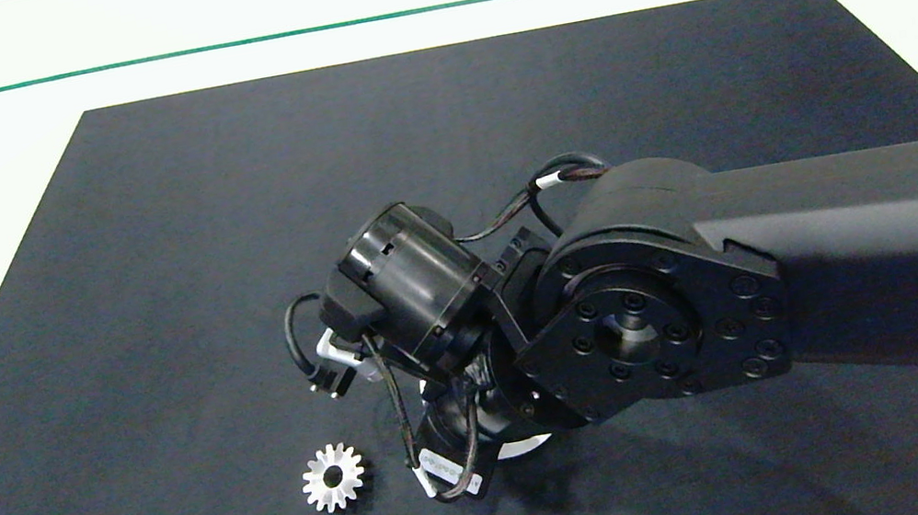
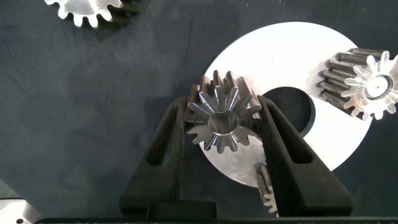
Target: Remove an incorrectly installed larger gear and replace it with the correct smaller gear
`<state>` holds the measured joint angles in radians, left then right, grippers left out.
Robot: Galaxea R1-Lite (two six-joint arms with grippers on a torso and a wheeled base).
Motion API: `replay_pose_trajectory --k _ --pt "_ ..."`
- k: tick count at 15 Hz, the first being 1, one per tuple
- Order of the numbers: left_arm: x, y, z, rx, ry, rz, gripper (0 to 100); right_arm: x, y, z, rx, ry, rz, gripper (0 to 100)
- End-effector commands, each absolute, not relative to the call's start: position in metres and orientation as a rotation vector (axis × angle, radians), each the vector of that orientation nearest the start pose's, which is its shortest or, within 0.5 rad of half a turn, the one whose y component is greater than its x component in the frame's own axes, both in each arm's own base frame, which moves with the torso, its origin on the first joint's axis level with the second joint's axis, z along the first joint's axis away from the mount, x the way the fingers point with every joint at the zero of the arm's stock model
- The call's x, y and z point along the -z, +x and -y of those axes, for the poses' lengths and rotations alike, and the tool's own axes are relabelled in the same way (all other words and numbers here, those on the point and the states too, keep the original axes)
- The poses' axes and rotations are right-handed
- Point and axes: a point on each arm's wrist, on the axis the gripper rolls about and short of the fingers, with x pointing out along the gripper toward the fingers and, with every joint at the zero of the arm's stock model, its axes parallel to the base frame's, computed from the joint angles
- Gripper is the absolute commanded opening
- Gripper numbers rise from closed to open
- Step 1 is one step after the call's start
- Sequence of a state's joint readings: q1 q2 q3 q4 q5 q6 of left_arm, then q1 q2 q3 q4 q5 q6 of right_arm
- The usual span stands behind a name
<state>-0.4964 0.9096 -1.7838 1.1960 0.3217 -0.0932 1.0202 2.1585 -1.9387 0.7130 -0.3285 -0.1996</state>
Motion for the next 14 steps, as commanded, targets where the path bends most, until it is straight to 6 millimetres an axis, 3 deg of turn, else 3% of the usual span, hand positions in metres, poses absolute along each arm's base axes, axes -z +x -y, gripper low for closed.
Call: replay_pose_trajectory --k 1,14 --pt "-0.3866 -0.0261 -0.0223 0.157 0.039 -0.31 100 -0.2069 0.2225 -0.3505 -0.714 -0.768 -0.66 40" --pt "-0.3866 -0.0261 -0.0223 0.157 0.039 -0.31 100 -0.1987 0.2226 -0.352 -0.716 -0.782 -0.681 40"
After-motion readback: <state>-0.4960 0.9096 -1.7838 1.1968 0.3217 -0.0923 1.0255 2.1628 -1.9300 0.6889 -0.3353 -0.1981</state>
